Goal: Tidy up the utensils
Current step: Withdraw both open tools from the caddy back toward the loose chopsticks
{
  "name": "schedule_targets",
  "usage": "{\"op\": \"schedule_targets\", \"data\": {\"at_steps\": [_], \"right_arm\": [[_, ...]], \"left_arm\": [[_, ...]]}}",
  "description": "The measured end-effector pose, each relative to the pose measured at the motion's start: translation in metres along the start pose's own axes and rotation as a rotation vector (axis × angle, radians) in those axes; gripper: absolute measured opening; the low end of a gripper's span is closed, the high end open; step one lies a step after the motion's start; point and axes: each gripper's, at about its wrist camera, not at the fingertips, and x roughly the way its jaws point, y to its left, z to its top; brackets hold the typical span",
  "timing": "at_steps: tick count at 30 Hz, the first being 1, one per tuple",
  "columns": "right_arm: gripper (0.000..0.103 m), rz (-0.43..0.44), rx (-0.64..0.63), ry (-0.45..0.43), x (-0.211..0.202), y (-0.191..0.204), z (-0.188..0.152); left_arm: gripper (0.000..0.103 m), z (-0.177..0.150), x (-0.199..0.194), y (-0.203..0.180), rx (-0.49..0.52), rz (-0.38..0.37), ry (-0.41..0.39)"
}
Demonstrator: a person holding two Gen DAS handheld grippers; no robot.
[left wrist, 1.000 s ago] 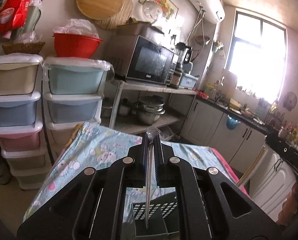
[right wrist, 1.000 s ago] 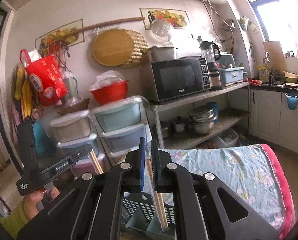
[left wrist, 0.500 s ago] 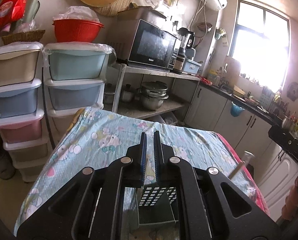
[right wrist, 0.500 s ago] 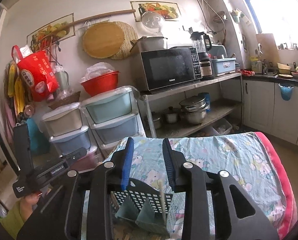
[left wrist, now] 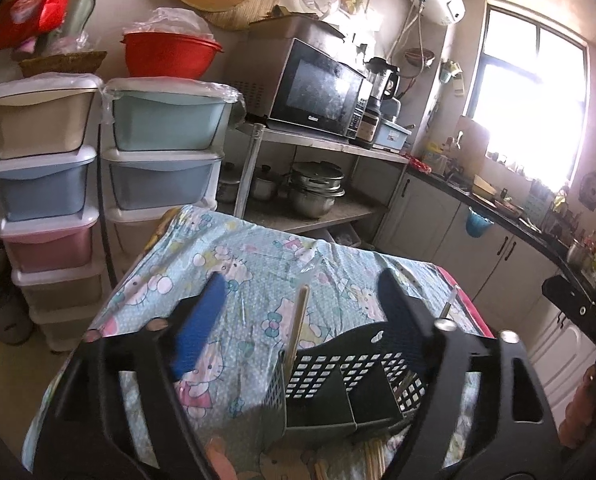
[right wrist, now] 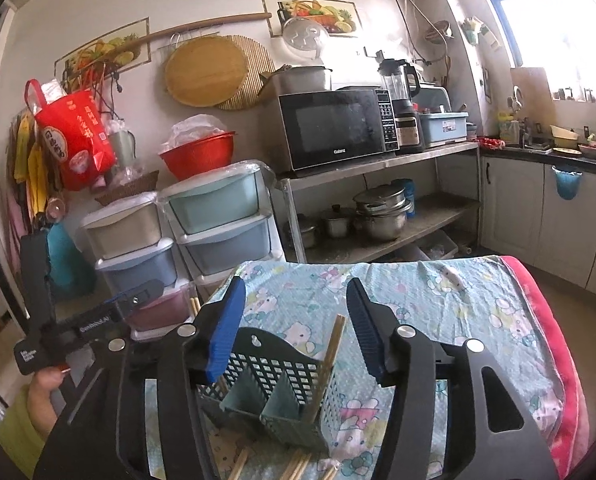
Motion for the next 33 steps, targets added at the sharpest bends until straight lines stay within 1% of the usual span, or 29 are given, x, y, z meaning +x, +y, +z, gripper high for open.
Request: {"op": "schedule_targets", "data": {"at_steps": [1,5,6,20,24,33], "right_arm": [[0.052,-0.001,-0.002,0.002,-0.001,0.000,-0.001],[0.053,0.000,-0.004,0.017,-0.003,0.000,-0.008],[0.053,-0.001,-0.003,0.021,-0.004,0.000,-0.010],[0.054,-0.010,-0.001,0.084,-0.010,-0.001,-0.036],[0.057,-0.009,0.000,0.101,-0.012,0.000,-0.043],[0.060,-0.006,0.006,0.150,-0.016,-0.001,-0.062]], "left_arm": [[0.079,-0.001,-0.001,0.001,-0.001,0.000,0.001],[0.091,-0.005,-0.007,0.002,0.001,0.004,0.009],[0.092,-0.007,-0.009,0.002,0.000,0.002,0.012],[0.092,-0.026,-0.025,0.003,-0.002,-0.011,0.035],[0.092,-0.032,-0.029,0.003,-0.007,-0.015,0.047],[0.092,-0.047,-0.034,0.000,0.003,-0.021,0.077]]}}
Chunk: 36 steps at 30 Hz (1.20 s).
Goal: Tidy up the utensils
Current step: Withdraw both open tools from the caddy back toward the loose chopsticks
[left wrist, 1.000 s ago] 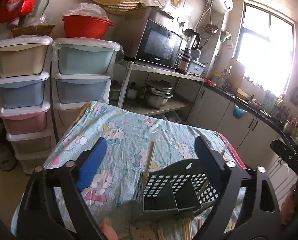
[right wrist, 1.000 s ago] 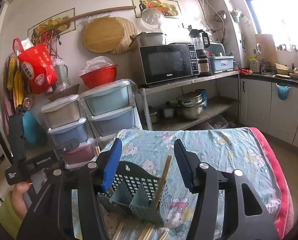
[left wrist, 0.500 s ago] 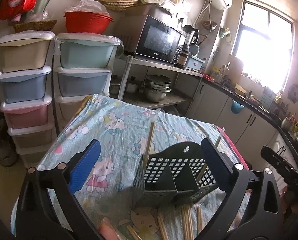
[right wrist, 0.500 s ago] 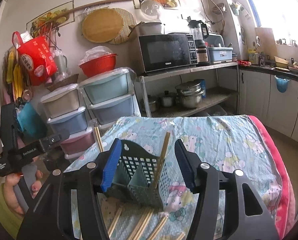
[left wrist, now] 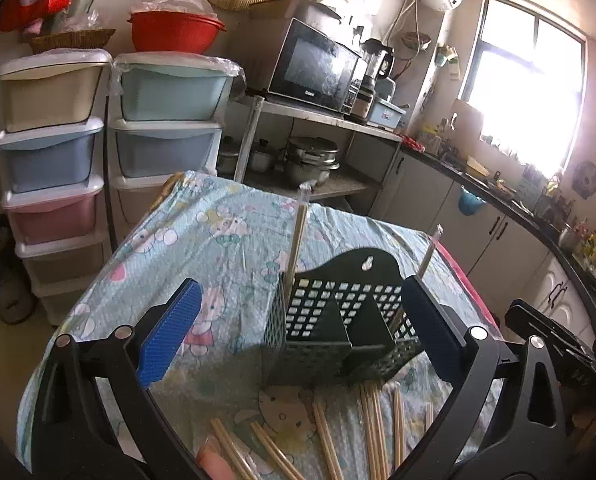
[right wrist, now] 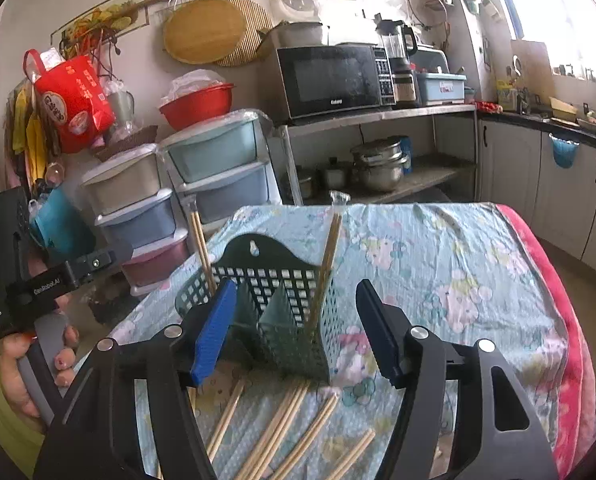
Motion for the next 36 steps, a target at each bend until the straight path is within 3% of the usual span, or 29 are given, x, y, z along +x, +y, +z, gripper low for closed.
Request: {"op": "schedule_targets", "data": {"at_steps": [22,36], "right_arm": [[0.060,-0.024,0.035,0.151,0.008,-0.017,-0.059],[0.060,-0.056,0.086,0.256,0.010,-0.036,-0.097]], "left_arm": [[0.092,-0.060,0.019,-0.007,0.017,-0.002,0.160],[0.092,-0.099,0.045,-0.020,0.043,-0.046,0.296]]}}
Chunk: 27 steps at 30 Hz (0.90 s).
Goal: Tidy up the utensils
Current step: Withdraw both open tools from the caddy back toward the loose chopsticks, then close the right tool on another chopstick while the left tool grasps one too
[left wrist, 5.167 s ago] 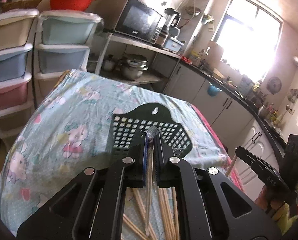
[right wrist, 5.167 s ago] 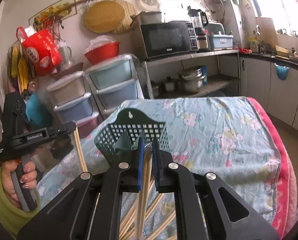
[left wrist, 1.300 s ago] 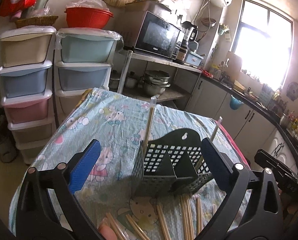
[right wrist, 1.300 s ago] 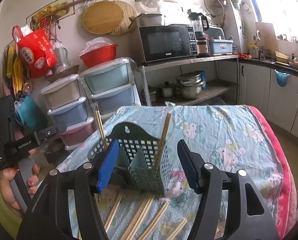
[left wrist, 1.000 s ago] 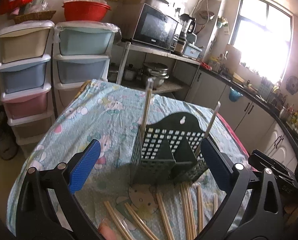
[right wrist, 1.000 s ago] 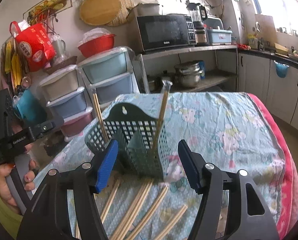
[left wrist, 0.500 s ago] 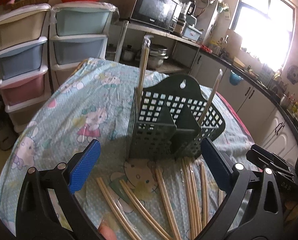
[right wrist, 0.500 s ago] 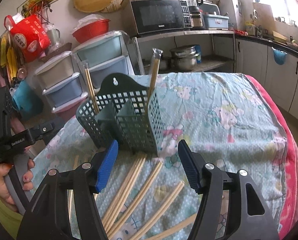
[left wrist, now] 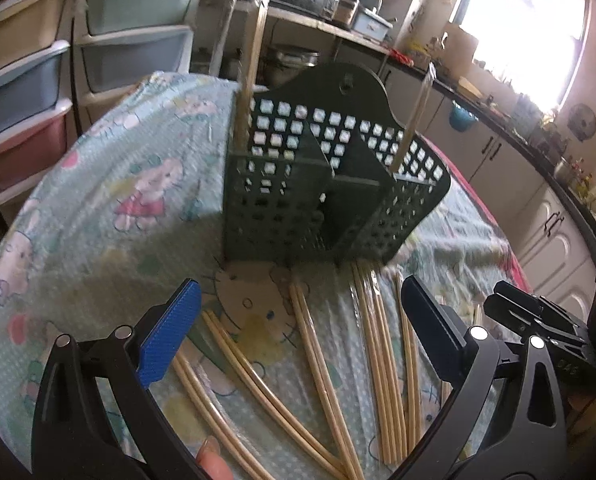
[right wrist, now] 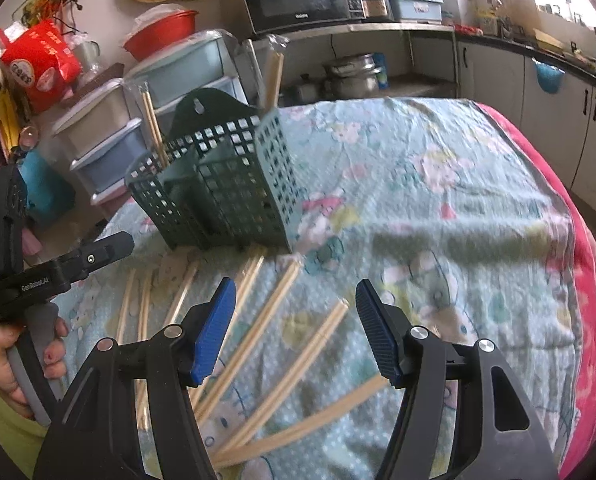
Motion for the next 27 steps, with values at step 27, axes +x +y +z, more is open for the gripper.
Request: {"op": "schedule_targets", "data": {"at_steps": [27], "right_arm": [[0.040,-0.004,0.034,0.179,0.052,-0.012,-0.006]], "left_arm": [[0.056,-0.016,0.068,-0.002,-0.030,-0.077,0.231]]}}
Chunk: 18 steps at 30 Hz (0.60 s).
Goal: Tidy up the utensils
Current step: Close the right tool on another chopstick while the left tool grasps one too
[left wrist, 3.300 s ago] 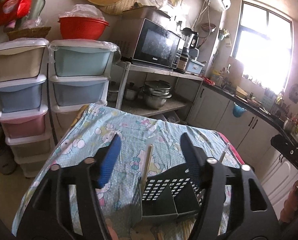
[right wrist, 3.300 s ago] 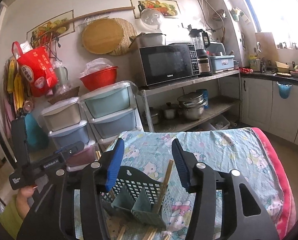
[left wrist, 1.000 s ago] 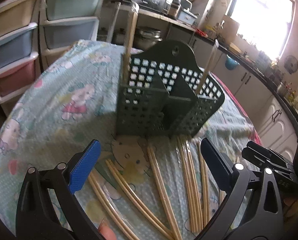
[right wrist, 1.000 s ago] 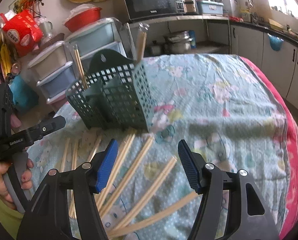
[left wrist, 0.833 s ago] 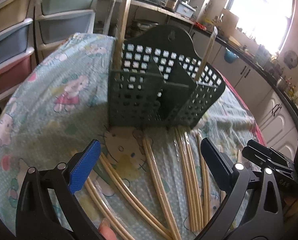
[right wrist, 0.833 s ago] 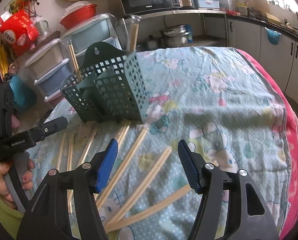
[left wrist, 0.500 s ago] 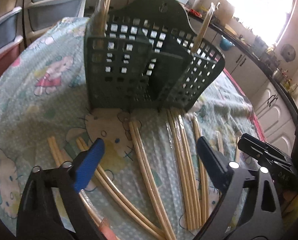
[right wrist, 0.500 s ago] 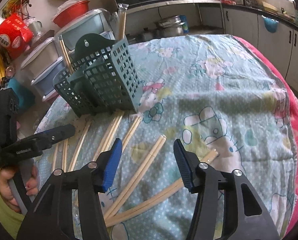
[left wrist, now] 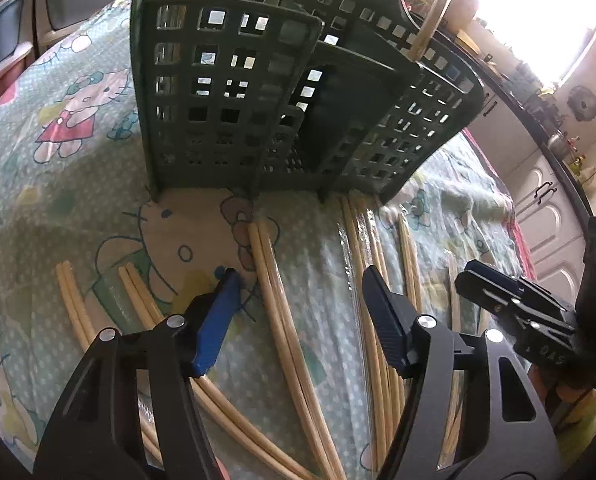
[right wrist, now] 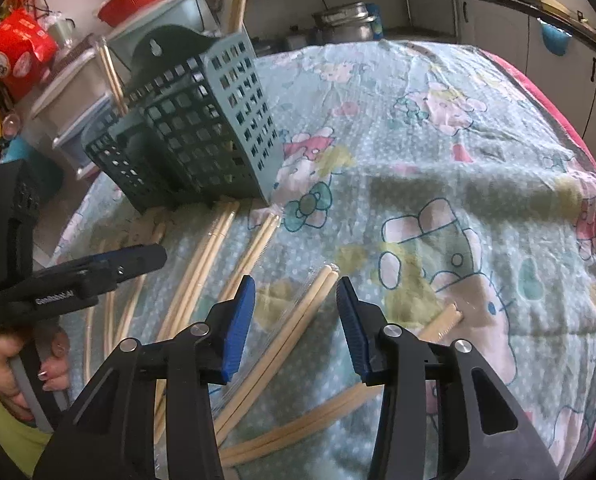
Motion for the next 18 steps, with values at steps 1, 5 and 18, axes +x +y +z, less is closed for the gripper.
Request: {"op": "schedule_targets", "data": {"at_steps": [1,5,18], "right_arm": [[0.040,-0.002,0.002,0.010,0.004,0.000,0.002],[0.038,-0.019,0.026,0.052,0.017,-0.003,0.008],[0.018,-0.023,0.061,0.047,0.019,-0.012,0.008]], "left_arm": [[0.055,0.002,0.002,0.000,0.000,0.004,0.003],[0.055,0.011,0.007,0.000,-0.006,0.039,0.016],[0.051,0.028,0.023,-0.017,0.028,0.187,-0.001]]}}
